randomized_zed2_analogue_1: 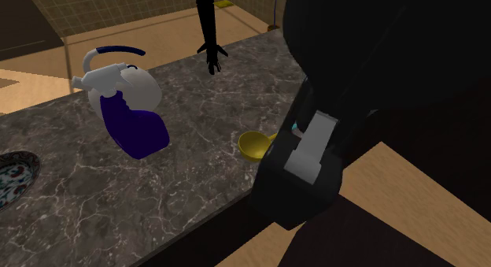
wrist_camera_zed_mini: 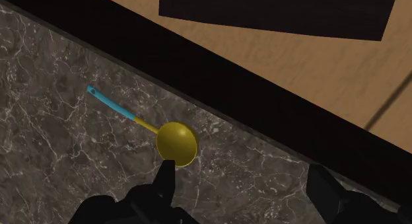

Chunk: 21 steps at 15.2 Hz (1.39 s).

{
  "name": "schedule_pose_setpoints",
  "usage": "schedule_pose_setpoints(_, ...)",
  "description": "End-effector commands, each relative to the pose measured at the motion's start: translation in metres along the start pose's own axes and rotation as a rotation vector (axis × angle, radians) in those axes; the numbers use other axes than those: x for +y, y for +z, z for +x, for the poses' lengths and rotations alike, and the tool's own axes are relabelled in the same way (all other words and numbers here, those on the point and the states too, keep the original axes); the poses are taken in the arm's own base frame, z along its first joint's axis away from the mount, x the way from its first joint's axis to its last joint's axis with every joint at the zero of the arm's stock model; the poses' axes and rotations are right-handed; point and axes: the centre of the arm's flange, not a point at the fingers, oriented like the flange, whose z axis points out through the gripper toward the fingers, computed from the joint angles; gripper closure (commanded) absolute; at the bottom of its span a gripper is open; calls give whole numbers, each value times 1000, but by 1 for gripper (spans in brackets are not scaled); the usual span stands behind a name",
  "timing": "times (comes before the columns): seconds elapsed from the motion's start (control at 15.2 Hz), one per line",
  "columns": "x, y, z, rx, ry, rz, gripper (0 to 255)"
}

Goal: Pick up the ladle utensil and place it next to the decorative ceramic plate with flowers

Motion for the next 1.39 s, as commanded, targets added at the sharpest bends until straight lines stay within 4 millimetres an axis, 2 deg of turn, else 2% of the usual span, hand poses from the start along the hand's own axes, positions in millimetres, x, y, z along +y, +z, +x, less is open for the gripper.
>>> schedule_pose_setpoints(0.0, 0, 0, 0, 0, 0, 0, 0)
schedule_pose_setpoints(0.33, 39, 55, -11, 37, -236, 18, 0)
schedule_pose_setpoints(0.66, 79, 111, -11, 74, -471, 36, 0)
schedule_pose_setpoints(0.99, 117, 167, 0, 111, -707, 54, 0)
schedule_pose_setpoints(1.32, 149, 224, 21, 148, -942, 72, 0)
